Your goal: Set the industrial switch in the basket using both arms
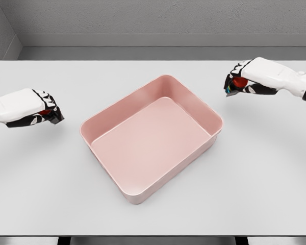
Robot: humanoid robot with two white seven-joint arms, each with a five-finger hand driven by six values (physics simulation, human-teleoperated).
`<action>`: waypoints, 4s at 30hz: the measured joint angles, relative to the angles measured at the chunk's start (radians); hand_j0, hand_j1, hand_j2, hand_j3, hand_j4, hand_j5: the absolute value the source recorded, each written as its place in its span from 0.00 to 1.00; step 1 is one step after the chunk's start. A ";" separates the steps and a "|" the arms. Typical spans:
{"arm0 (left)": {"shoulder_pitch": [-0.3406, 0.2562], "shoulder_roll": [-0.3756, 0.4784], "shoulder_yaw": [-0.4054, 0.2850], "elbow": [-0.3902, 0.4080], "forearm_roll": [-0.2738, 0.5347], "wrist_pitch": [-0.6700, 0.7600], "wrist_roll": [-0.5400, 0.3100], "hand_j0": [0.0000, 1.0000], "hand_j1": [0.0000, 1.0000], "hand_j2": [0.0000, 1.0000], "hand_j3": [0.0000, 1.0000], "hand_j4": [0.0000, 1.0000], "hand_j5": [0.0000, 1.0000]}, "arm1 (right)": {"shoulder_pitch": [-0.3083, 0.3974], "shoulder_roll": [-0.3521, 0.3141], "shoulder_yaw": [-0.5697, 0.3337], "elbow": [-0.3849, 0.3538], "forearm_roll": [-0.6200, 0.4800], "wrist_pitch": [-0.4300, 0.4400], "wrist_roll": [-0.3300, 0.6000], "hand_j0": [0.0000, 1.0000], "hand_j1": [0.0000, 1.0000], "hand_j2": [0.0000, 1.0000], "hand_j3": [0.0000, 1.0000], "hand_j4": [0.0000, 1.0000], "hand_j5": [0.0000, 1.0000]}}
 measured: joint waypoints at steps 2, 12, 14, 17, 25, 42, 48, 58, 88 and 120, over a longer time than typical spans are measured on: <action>-0.011 0.003 0.000 -0.002 0.005 0.000 0.000 0.46 0.46 0.46 0.46 0.46 0.46 | 0.000 -0.006 -0.002 -0.022 -0.001 0.000 0.000 0.48 0.48 0.48 0.48 0.48 0.48; -0.049 0.009 0.000 -0.037 0.021 0.000 0.000 0.47 0.47 0.47 0.47 0.47 0.47 | 0.003 -0.049 -0.015 -0.114 -0.002 0.000 -0.002 0.48 0.48 0.48 0.48 0.48 0.48; -0.054 0.010 0.000 -0.045 0.022 0.000 0.000 0.47 0.47 0.47 0.47 0.47 0.47 | 0.005 -0.054 -0.018 -0.134 -0.002 0.000 -0.002 0.48 0.48 0.48 0.48 0.48 0.48; -0.064 0.010 0.000 -0.054 0.022 0.000 0.000 0.47 0.47 0.47 0.47 0.47 0.47 | 0.011 -0.062 -0.019 -0.171 -0.003 0.000 -0.004 0.48 0.48 0.48 0.48 0.48 0.48; -0.091 0.004 0.000 -0.101 0.025 0.000 0.000 0.47 0.47 0.47 0.47 0.47 0.47 | 0.025 -0.066 -0.021 -0.249 -0.002 0.000 -0.005 0.48 0.48 0.48 0.48 0.48 0.48; -0.097 -0.025 -0.002 -0.210 0.033 0.000 -0.002 0.47 0.47 0.47 0.47 0.47 0.47 | 0.026 -0.074 -0.013 -0.386 -0.003 0.000 -0.004 0.49 0.49 0.49 0.49 0.49 0.49; -0.097 -0.043 -0.004 -0.241 0.032 0.000 -0.007 0.47 0.47 0.47 0.47 0.47 0.47 | 0.026 -0.073 -0.012 -0.406 -0.002 0.000 -0.003 0.50 0.50 0.50 0.50 0.50 0.50; -0.110 -0.075 -0.008 -0.264 0.033 0.000 -0.015 0.47 0.47 0.47 0.47 0.47 0.47 | 0.025 -0.070 -0.011 -0.416 -0.002 0.000 -0.004 0.50 0.50 0.50 0.50 0.50 0.50; -0.213 -0.197 -0.117 -0.264 0.070 0.000 -0.039 1.00 1.00 1.00 1.00 1.00 1.00 | 0.023 -0.061 -0.010 -0.428 -0.002 0.000 -0.008 0.50 0.50 0.50 0.50 0.50 0.50; -0.156 0.028 -0.063 -0.171 0.209 0.000 -0.038 1.00 1.00 1.00 1.00 1.00 1.00 | -0.057 0.171 0.070 -0.432 0.037 0.000 0.000 1.00 1.00 1.00 1.00 1.00 1.00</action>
